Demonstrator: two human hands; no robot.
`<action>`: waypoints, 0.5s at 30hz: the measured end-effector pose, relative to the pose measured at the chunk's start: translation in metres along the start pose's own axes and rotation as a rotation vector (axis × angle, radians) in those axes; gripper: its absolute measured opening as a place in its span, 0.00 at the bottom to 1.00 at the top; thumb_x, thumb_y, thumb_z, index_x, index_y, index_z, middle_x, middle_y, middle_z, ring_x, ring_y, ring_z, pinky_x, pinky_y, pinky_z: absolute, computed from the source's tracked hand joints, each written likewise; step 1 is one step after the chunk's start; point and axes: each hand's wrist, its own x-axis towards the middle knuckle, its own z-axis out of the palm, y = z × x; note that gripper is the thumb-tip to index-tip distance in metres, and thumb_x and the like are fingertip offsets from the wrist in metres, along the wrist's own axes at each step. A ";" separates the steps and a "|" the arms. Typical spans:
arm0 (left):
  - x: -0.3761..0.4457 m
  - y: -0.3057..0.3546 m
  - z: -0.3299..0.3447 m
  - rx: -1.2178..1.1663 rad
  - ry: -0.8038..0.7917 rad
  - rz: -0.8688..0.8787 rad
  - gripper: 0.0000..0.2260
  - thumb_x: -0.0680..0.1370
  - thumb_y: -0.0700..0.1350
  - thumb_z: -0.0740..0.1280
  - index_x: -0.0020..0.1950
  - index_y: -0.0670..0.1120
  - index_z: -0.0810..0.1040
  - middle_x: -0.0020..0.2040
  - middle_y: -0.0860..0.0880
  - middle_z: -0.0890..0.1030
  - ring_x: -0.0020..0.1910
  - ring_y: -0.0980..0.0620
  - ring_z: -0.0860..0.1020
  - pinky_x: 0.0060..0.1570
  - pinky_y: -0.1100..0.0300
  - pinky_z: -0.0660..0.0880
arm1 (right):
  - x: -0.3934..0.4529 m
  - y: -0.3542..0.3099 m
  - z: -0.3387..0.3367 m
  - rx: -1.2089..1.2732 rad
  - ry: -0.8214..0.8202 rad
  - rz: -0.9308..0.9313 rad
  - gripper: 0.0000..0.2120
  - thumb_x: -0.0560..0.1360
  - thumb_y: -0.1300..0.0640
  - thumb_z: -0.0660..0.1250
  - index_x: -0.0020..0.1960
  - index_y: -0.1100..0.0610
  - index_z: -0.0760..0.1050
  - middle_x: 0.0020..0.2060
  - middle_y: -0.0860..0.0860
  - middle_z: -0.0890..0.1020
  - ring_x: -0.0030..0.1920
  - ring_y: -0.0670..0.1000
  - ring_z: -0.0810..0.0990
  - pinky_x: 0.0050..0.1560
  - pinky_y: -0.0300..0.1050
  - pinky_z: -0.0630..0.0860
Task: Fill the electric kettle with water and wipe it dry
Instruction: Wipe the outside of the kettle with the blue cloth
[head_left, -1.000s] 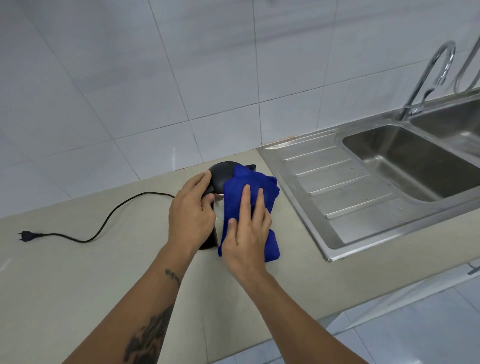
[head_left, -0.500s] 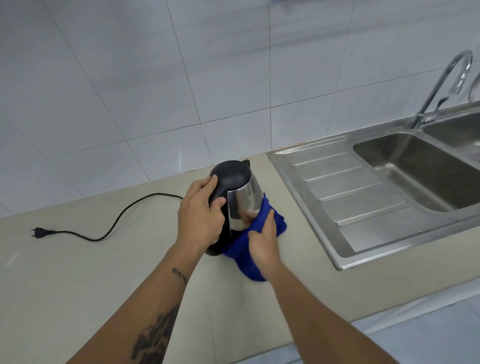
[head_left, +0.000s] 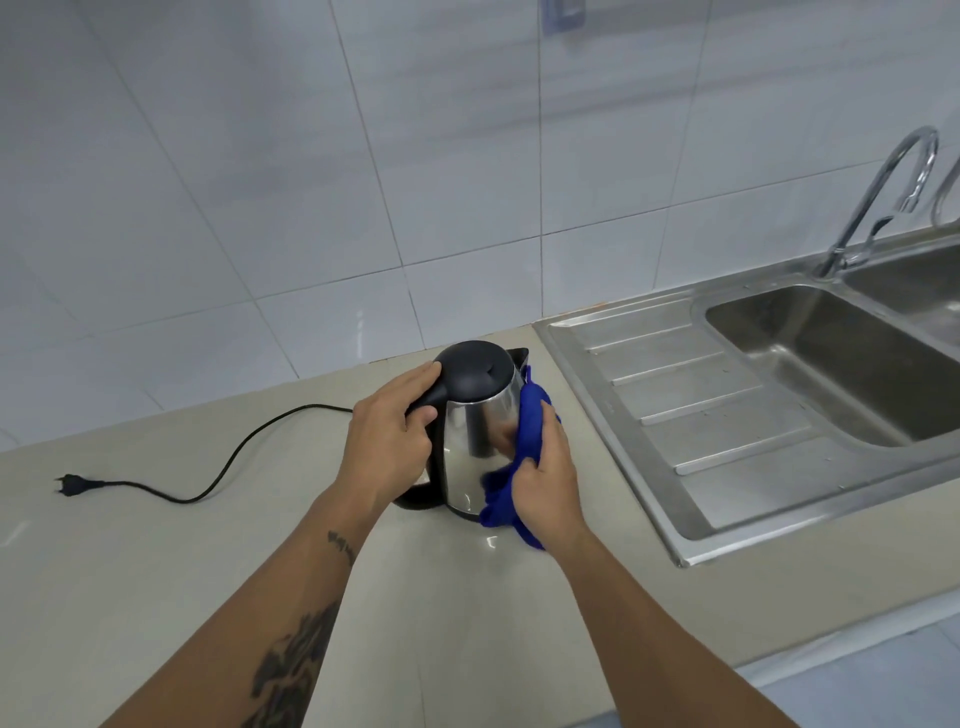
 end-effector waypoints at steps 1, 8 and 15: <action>0.003 -0.003 -0.001 -0.012 -0.014 0.013 0.23 0.77 0.31 0.64 0.70 0.48 0.76 0.68 0.54 0.77 0.68 0.55 0.73 0.68 0.57 0.70 | 0.003 0.002 0.000 0.010 -0.012 0.018 0.40 0.73 0.69 0.54 0.80 0.41 0.56 0.75 0.46 0.67 0.72 0.57 0.73 0.70 0.59 0.73; 0.009 0.001 0.006 0.234 0.053 0.079 0.30 0.72 0.28 0.61 0.72 0.47 0.72 0.68 0.50 0.77 0.67 0.49 0.73 0.65 0.62 0.66 | 0.004 0.000 -0.003 -0.127 -0.024 -0.036 0.36 0.79 0.71 0.57 0.83 0.50 0.54 0.80 0.47 0.63 0.77 0.52 0.65 0.77 0.52 0.65; -0.012 0.016 0.031 0.604 0.013 0.073 0.38 0.68 0.36 0.58 0.79 0.40 0.56 0.80 0.44 0.57 0.80 0.46 0.52 0.76 0.42 0.47 | 0.022 0.004 -0.035 -0.161 -0.181 0.046 0.36 0.78 0.70 0.55 0.81 0.45 0.60 0.74 0.47 0.72 0.70 0.52 0.73 0.71 0.51 0.71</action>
